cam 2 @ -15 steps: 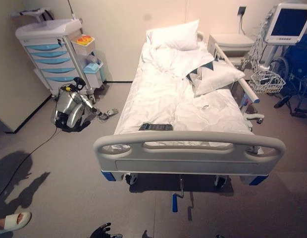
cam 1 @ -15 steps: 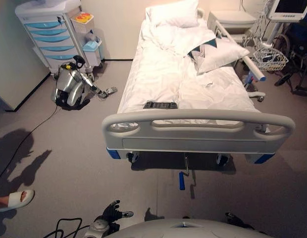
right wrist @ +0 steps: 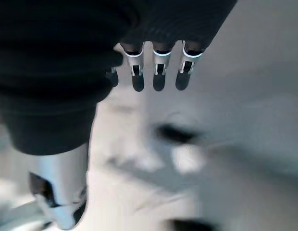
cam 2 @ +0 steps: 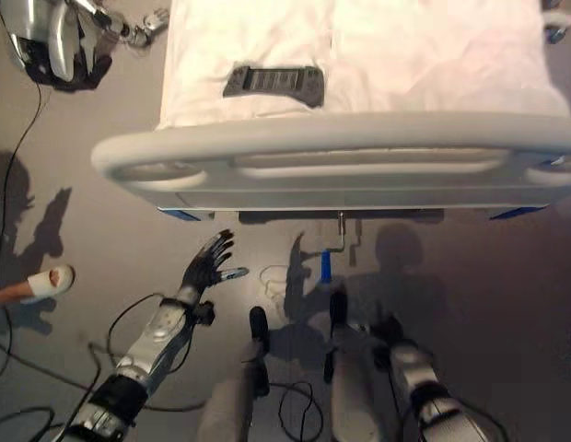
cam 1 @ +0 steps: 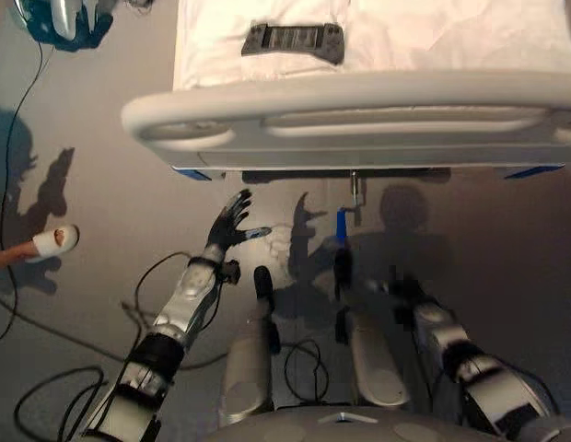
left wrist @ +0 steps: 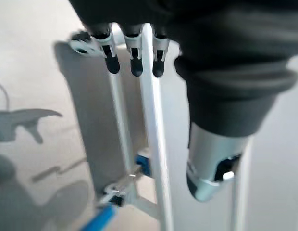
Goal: Raise the hospital bed
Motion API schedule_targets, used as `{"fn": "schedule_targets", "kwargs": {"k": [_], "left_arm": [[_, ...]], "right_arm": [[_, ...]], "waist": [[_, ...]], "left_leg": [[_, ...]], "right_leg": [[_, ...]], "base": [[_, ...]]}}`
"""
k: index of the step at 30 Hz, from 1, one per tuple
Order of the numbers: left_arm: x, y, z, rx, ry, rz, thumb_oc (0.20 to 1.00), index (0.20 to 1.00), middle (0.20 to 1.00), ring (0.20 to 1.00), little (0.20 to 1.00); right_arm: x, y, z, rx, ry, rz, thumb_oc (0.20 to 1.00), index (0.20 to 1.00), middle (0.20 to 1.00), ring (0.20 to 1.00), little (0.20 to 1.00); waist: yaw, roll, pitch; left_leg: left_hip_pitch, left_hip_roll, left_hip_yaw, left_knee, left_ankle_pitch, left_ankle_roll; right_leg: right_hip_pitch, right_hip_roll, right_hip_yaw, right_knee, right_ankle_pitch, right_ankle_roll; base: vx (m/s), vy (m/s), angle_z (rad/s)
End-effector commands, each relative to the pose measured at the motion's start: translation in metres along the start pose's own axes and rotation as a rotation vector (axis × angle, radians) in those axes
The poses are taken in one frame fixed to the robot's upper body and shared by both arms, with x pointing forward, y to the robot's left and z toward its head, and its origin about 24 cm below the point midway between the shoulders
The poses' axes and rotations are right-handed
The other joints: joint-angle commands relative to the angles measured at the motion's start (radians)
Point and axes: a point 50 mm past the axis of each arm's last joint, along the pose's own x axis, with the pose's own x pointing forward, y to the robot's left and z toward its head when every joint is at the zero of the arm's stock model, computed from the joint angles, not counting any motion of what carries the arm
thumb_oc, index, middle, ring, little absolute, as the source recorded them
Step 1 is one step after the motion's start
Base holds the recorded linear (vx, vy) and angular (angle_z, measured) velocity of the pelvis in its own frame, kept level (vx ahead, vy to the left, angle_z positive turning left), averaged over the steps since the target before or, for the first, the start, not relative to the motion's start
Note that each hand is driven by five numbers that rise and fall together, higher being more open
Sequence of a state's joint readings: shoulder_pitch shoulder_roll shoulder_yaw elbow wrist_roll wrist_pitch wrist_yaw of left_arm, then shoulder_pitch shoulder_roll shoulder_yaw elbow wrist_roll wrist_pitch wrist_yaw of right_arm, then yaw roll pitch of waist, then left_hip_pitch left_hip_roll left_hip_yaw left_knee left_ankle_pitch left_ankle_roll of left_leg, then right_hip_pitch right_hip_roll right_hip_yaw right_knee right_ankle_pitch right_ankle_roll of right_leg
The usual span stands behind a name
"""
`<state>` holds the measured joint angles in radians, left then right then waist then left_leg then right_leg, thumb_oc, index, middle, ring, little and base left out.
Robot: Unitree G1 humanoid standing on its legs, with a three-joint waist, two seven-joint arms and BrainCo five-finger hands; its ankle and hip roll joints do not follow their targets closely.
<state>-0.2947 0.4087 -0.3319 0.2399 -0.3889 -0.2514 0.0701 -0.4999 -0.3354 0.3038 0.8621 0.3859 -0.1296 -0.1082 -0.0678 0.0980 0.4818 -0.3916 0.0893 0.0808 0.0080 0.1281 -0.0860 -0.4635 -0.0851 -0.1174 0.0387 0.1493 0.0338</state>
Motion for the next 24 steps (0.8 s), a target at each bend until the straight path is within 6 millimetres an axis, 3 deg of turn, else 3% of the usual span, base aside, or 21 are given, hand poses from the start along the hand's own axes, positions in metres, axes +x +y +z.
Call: {"fn": "schedule_targets", "kwargs": {"k": [1, 2, 10, 11, 15, 18, 24], "left_arm": [[-0.003, 0.013, 0.019, -0.016, -0.097, 0.048, 1.0, 1.0, 1.0, 1.0, 1.0], [0.003, 0.008, 0.038, 0.008, -0.175, 0.015, 1.0, 1.0, 1.0, 1.0, 1.0], [0.003, 0.001, 0.086, 0.034, -0.367, -0.051, 1.0, 1.0, 1.0, 1.0, 1.0], [0.0, 0.001, 0.099, 0.062, -0.418, -0.067, 1.0, 1.0, 1.0, 1.0, 1.0], [-0.002, 0.002, 0.109, 0.074, -0.458, -0.069, 1.0, 1.0, 1.0, 1.0, 1.0], [-0.005, -0.002, 0.126, 0.072, -0.528, -0.089, 1.0, 1.0, 1.0, 1.0, 1.0], [-0.004, -0.007, 0.14, 0.05, -0.578, -0.114, 1.0, 1.0, 1.0, 1.0, 1.0]], "right_arm": [[0.0, 0.0, 0.008, 0.068, -0.042, -0.035, 1.0, 1.0, 1.0, 1.0, 1.0], [0.004, 0.003, 0.022, 0.099, -0.09, -0.029, 1.0, 1.0, 1.0, 1.0, 1.0], [0.009, 0.011, 0.07, 0.162, -0.246, 0.03, 1.0, 1.0, 1.0, 1.0, 1.0], [0.009, 0.012, 0.084, 0.175, -0.283, 0.051, 1.0, 1.0, 1.0, 1.0, 1.0], [0.011, 0.013, 0.101, 0.206, -0.323, 0.064, 1.0, 1.0, 1.0, 1.0, 1.0], [0.019, 0.006, 0.107, 0.278, -0.291, 0.032, 1.0, 1.0, 1.0, 1.0, 1.0], [0.03, 0.003, 0.105, 0.323, -0.205, 0.001, 1.0, 1.0, 1.0, 1.0, 1.0]], "waist": [[-0.005, -0.055, -0.031], [-0.008, -0.051, -0.007], [-0.006, -0.057, 0.038], [-0.005, -0.062, 0.038], [-0.001, -0.068, 0.038], [0.008, -0.069, 0.038], [0.016, -0.068, 0.038]], "left_leg": [[-0.081, -0.006, -0.065, 0.104, -0.03, -0.012], [-0.118, -0.004, -0.062, 0.118, -0.027, -0.016], [-0.247, -0.009, -0.063, 0.184, -0.043, -0.018], [-0.285, -0.012, -0.066, 0.193, -0.042, -0.016], [-0.331, -0.015, -0.067, 0.226, -0.057, -0.013], [-0.386, -0.018, -0.066, 0.261, -0.073, -0.012], [-0.43, -0.021, -0.067, 0.276, -0.08, -0.014]], "right_leg": [[-0.064, -0.055, 0.026, 0.118, -0.09, 0.116], [-0.105, -0.061, 0.028, 0.136, -0.089, 0.117], [-0.226, -0.068, 0.037, 0.19, -0.091, 0.116], [-0.257, -0.069, 0.039, 0.189, -0.084, 0.117], [-0.299, -0.068, 0.044, 0.203, -0.084, 0.116], [-0.343, -0.073, 0.046, 0.218, -0.083, 0.115], [-0.378, -0.075, 0.044, 0.22, -0.083, 0.112]], "base": [[-0.09, -0.01, -0.05], [-0.04, -0.008, 0.02], [-0.02, -0.001, 0.03], [0.02, 0.022, 0.04], [0.0, 0.0, 0.0], [0.0, 0.0, 0.0], [0.01, 0.032, 0.05]]}}
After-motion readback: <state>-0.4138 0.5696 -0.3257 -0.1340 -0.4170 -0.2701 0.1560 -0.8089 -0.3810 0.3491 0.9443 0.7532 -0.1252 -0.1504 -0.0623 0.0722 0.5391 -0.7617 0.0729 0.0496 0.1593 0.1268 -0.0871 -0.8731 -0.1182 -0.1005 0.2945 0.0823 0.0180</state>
